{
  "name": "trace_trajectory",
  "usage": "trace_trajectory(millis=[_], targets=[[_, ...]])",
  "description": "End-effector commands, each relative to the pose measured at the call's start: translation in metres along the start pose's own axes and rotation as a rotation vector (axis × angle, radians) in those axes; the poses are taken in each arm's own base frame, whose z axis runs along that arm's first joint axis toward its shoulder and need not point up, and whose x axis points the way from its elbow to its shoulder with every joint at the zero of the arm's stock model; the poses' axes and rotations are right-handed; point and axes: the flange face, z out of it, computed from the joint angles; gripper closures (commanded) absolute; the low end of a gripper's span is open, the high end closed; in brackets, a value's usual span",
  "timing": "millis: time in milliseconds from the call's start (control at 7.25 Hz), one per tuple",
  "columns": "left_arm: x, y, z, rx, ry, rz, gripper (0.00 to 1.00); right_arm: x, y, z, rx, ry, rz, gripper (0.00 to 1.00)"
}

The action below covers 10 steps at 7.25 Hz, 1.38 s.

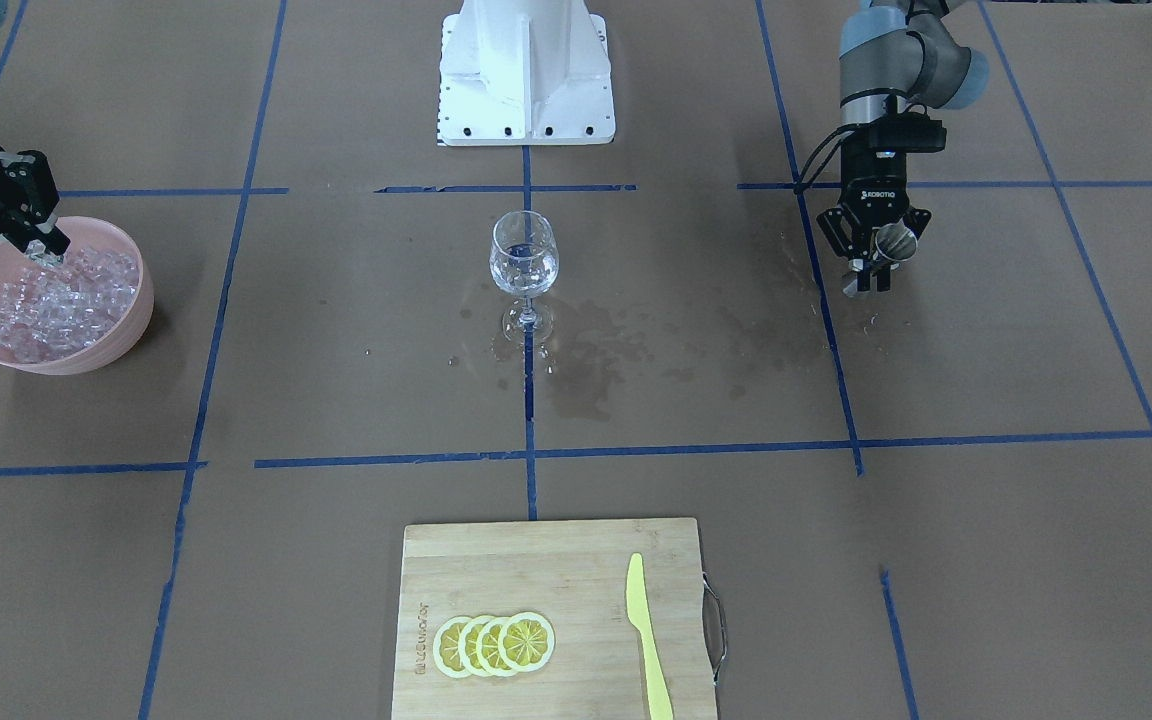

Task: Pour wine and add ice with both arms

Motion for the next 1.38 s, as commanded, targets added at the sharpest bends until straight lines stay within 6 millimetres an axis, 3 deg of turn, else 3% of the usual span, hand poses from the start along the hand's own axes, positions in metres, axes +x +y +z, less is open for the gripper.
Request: trace_trajectory(millis=[0, 414, 828, 1241], targets=[[-0.002, 0.013, 0.000, -0.014, 0.000, 0.017, 0.71, -0.002, 0.001, 0.000, -0.003, -0.004, -0.004, 1.00], [0.003, 0.021, -0.003, -0.033, 0.012, 0.021, 0.70, -0.004, 0.001, -0.001, -0.002, -0.007, -0.007, 1.00], [0.005, 0.026, -0.003, -0.068, 0.030, 0.011, 0.57, -0.004, 0.001, -0.001, -0.001, -0.005, -0.007, 1.00], [0.000, 0.031, -0.001, -0.069, 0.032, -0.022, 0.56, -0.004, 0.001, -0.001, -0.001, -0.005, -0.007, 1.00]])
